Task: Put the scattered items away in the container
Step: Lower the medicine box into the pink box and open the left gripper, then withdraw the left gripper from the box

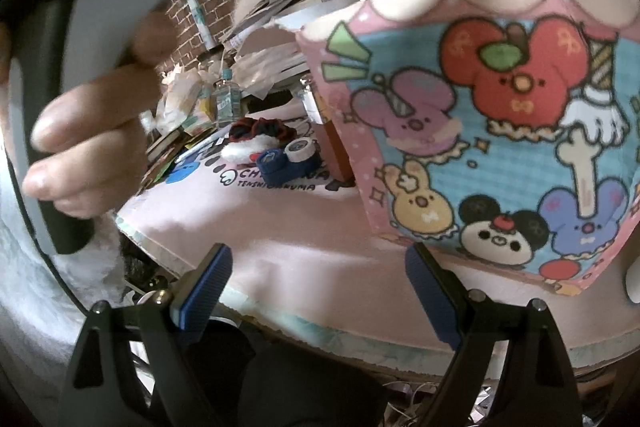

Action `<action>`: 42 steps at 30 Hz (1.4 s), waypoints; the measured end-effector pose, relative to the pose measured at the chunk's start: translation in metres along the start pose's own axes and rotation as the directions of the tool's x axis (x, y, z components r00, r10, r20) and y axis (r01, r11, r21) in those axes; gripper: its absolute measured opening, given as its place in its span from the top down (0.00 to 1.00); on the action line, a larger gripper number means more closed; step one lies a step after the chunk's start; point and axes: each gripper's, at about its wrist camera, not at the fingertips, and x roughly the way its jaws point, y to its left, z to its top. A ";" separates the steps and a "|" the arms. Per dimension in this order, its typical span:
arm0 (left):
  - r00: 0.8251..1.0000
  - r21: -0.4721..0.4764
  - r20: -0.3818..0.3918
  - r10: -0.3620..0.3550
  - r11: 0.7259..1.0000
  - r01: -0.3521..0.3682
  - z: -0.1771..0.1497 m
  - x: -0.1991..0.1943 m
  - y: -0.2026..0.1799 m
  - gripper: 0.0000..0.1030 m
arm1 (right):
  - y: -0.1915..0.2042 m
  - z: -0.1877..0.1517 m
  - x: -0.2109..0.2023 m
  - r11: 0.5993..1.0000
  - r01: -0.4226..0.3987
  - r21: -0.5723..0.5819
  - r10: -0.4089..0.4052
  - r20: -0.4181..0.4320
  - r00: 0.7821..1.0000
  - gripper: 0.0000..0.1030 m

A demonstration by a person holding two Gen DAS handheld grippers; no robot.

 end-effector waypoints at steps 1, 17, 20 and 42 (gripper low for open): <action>1.000 -0.001 0.008 0.002 1.000 -0.002 -0.002 -0.004 0.001 0.05 | 0.001 0.000 -0.001 1.000 -0.001 -0.002 0.001 0.000 1.000 0.16; 0.992 -0.132 0.104 0.068 0.990 -0.054 -0.055 -0.078 0.039 0.04 | 0.016 -0.001 0.007 1.000 -0.006 -0.031 0.006 -0.018 1.000 0.16; 0.983 -0.178 0.122 0.136 0.978 -0.113 -0.072 -0.095 0.050 0.04 | 0.020 -0.001 0.013 0.999 -0.011 -0.034 0.010 -0.027 1.000 0.16; 0.933 -0.417 0.031 0.357 0.853 -0.313 -0.206 -0.132 0.087 0.04 | 0.055 0.010 0.054 0.989 0.044 -0.140 -0.044 0.002 0.999 0.16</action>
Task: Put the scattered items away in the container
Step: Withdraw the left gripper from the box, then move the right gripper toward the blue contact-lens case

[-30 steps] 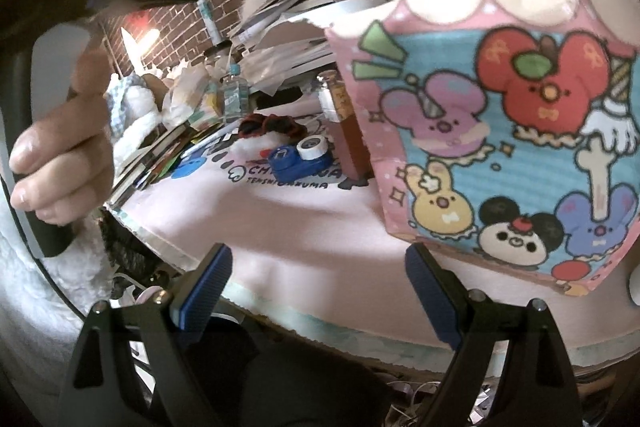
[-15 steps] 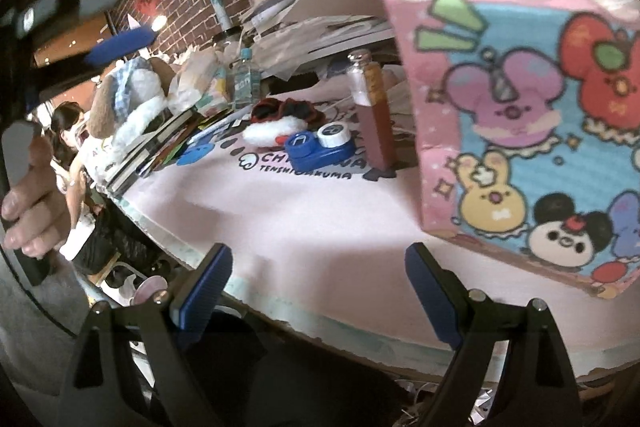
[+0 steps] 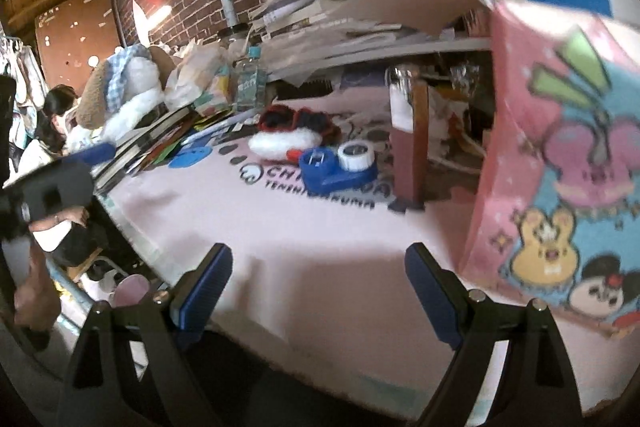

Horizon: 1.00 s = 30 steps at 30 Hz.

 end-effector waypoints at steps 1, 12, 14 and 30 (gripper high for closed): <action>1.000 -0.011 0.001 -0.011 1.000 0.011 -0.002 0.000 0.001 0.04 | 0.002 0.002 0.002 1.000 0.019 -0.009 -0.019 0.007 1.000 0.16; 1.000 -0.015 0.006 -0.001 1.000 0.001 -0.014 0.012 0.000 0.04 | 0.011 0.019 0.024 0.961 0.277 -0.015 -0.274 0.098 0.957 0.20; 1.000 -0.030 0.008 -0.014 0.999 0.014 -0.016 0.013 0.005 0.04 | 0.013 0.019 0.027 0.949 0.314 -0.028 -0.309 0.105 0.945 0.21; 0.998 -0.074 0.026 -0.052 0.996 0.054 -0.020 0.010 0.017 0.04 | 0.025 0.034 0.049 0.930 0.363 -0.060 -0.356 0.102 0.929 0.38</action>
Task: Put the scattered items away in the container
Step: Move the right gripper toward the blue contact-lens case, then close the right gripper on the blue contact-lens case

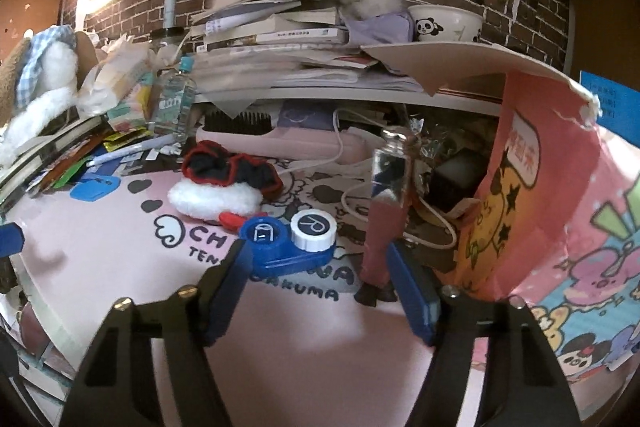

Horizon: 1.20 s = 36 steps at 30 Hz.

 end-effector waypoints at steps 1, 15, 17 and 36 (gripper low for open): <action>1.000 0.000 0.000 0.000 1.000 0.000 0.000 0.000 0.000 0.04 | 0.000 0.001 0.001 1.000 -0.006 0.001 0.006 -0.004 1.000 0.38; 1.000 -0.002 0.002 -0.003 1.000 0.003 0.001 -0.001 0.002 0.04 | 0.005 0.006 0.009 0.999 -0.003 -0.054 0.000 -0.055 0.998 0.40; 1.000 0.000 0.000 -0.002 1.000 0.002 0.001 -0.001 0.002 0.04 | 0.005 0.005 0.010 0.998 0.002 -0.071 -0.007 -0.068 0.998 0.40; 1.000 -0.008 -0.007 -0.023 1.000 0.023 -0.003 0.008 0.003 0.04 | -0.037 -0.009 -0.018 1.000 0.007 0.017 -0.006 -0.045 0.999 0.44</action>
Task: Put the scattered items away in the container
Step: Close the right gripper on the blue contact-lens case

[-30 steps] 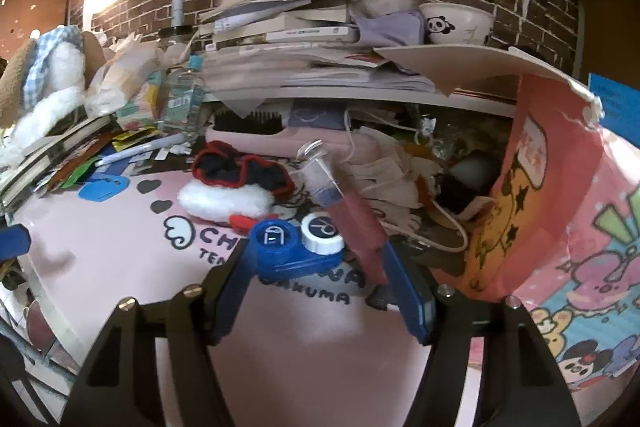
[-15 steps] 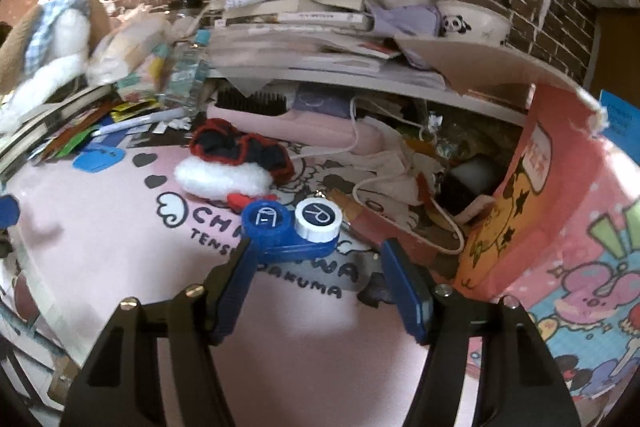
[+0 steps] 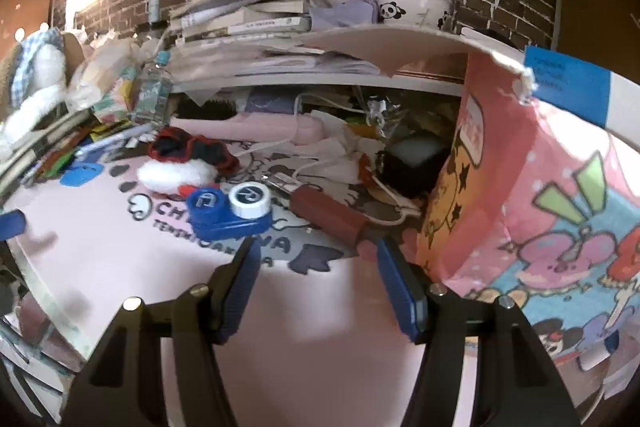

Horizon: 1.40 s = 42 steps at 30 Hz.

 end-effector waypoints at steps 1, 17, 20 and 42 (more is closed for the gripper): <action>1.000 0.000 -0.001 0.000 1.000 0.000 0.000 0.000 0.000 0.04 | 0.004 0.000 -0.002 1.000 -0.024 -0.007 0.024 0.005 1.000 0.44; 0.999 0.013 0.000 -0.036 0.999 0.036 0.001 0.011 -0.001 0.04 | 0.033 0.025 0.031 0.984 -0.034 -0.175 0.022 -0.071 0.997 0.33; 0.999 0.017 -0.006 -0.038 0.999 0.038 0.001 0.014 -0.002 0.04 | 0.036 0.030 0.033 0.983 -0.042 -0.180 0.029 -0.071 0.997 0.33; 0.999 0.003 -0.009 -0.037 0.999 0.037 0.001 0.016 0.000 0.04 | 0.028 0.027 0.058 0.956 -0.290 -0.052 0.270 -0.237 0.933 0.15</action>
